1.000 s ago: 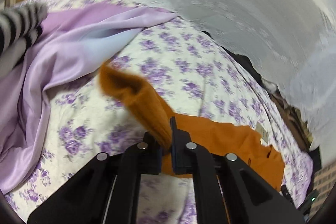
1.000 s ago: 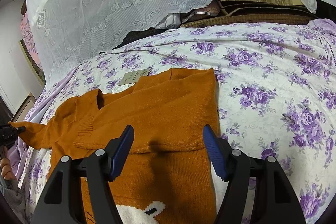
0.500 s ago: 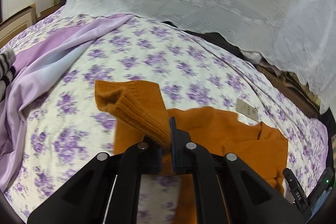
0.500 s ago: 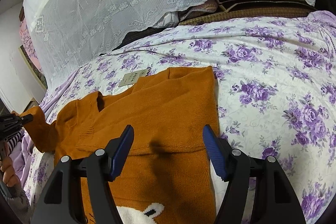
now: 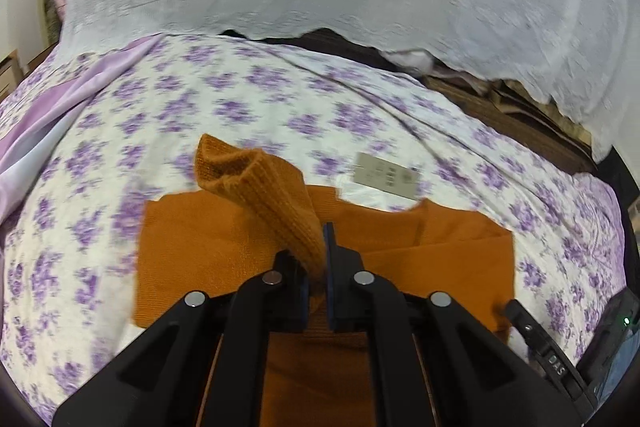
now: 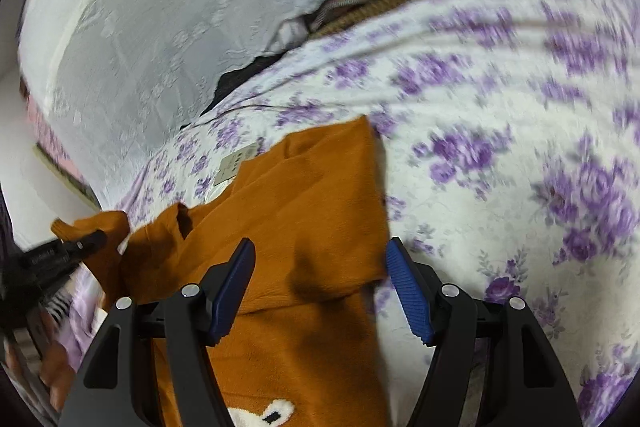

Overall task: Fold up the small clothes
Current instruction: 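Grasp the other sleeve cuff with the left tool and lift it, then fold the held sleeve across the cardigan body with the left tool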

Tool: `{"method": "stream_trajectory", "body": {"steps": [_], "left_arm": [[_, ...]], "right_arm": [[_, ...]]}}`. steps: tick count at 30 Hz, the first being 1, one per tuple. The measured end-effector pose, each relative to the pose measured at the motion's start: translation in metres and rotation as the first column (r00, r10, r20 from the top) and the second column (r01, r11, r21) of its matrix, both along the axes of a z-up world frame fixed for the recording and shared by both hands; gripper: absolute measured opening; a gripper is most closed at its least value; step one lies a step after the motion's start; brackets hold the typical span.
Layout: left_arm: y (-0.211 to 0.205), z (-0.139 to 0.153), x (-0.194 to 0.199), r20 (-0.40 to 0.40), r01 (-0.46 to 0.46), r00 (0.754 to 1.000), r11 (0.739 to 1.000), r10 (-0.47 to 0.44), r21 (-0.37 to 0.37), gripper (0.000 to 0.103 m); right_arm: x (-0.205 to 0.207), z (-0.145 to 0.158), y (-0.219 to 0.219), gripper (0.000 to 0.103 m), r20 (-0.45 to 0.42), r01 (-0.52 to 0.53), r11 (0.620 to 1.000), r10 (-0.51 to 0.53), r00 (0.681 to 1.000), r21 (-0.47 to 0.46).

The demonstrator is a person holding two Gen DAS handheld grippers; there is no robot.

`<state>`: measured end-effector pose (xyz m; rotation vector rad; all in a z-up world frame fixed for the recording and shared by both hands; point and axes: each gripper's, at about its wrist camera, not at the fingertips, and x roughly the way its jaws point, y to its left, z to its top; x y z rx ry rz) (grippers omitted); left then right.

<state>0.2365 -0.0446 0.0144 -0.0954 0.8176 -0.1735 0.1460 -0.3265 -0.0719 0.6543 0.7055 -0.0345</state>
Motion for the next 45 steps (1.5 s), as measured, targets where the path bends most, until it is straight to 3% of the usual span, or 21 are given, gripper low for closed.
{"method": "stream_trajectory", "body": {"steps": [3, 10, 15, 21, 22, 23, 25, 29, 32, 34, 36, 40, 45], "left_arm": [[-0.032, -0.003, -0.002, 0.005, 0.043, 0.999, 0.999, -0.043, 0.008, 0.004], [-0.091, -0.031, -0.001, -0.037, 0.116, 0.993, 0.993, -0.115, 0.037, 0.004], [-0.112, -0.047, 0.000, -0.053, 0.146, 0.988, 0.987, -0.143, 0.065, 0.004], [-0.130, -0.050, 0.003, -0.052, 0.177, 0.984, 0.981, -0.173, 0.074, 0.008], [-0.131, -0.053, 0.003, -0.056, 0.181, 0.983, 0.981, -0.177, 0.075, 0.020], [-0.132, -0.054, 0.002, -0.066, 0.188, 0.981, 0.979, -0.184, 0.078, 0.043], [-0.130, -0.050, -0.004, -0.060, 0.194, 0.980, 0.977, -0.189, 0.093, 0.070], [-0.093, -0.012, -0.030, 0.070, 0.172, 0.981, 0.979, -0.181, 0.112, 0.094], [-0.052, 0.004, -0.037, 0.121, 0.109, 0.985, 0.984, -0.126, 0.138, 0.096], [-0.008, 0.006, -0.032, 0.133, 0.021, 0.990, 0.987, -0.042, 0.158, 0.096], [0.031, 0.001, -0.021, 0.112, -0.076, 0.992, 0.986, 0.059, 0.151, 0.096], [0.112, -0.022, 0.013, -0.022, -0.228, 0.973, 0.973, 0.228, 0.024, 0.096], [0.135, -0.042, 0.040, -0.063, -0.274, 0.959, 0.960, 0.278, 0.065, 0.096]], "right_arm": [[0.001, -0.007, -0.014, 0.068, -0.001, 0.017, 0.995, -0.017, 1.000, 0.096], [0.001, -0.004, -0.017, 0.068, 0.009, 0.040, 0.995, -0.041, 0.999, 0.095], [-0.009, 0.002, -0.042, 0.068, 0.046, 0.140, 0.982, -0.147, 0.988, 0.126], [-0.009, -0.002, -0.054, 0.068, 0.040, 0.173, 0.971, -0.182, 0.982, 0.165], [-0.010, -0.001, -0.055, 0.068, 0.043, 0.172, 0.972, -0.180, 0.983, 0.159], [-0.010, 0.000, -0.053, 0.068, 0.047, 0.168, 0.974, -0.177, 0.983, 0.153], [-0.004, 0.002, -0.046, 0.068, 0.050, 0.145, 0.980, -0.153, 0.987, 0.135], [-0.004, 0.008, -0.046, 0.068, 0.088, 0.119, 0.982, -0.132, 0.987, 0.144], [-0.004, 0.011, -0.044, 0.068, 0.105, 0.074, 0.982, -0.093, 0.990, 0.171], [-0.001, 0.014, -0.038, 0.068, 0.116, 0.013, 0.980, -0.037, 0.993, 0.198], [0.004, 0.014, -0.028, 0.068, 0.112, -0.049, 0.975, 0.025, 0.993, 0.216], [0.016, 0.021, -0.007, 0.068, 0.083, -0.093, 0.981, 0.080, 0.993, 0.171], [0.044, 0.014, 0.002, 0.068, -0.014, -0.075, 0.990, 0.077, 0.997, 0.117]]}}
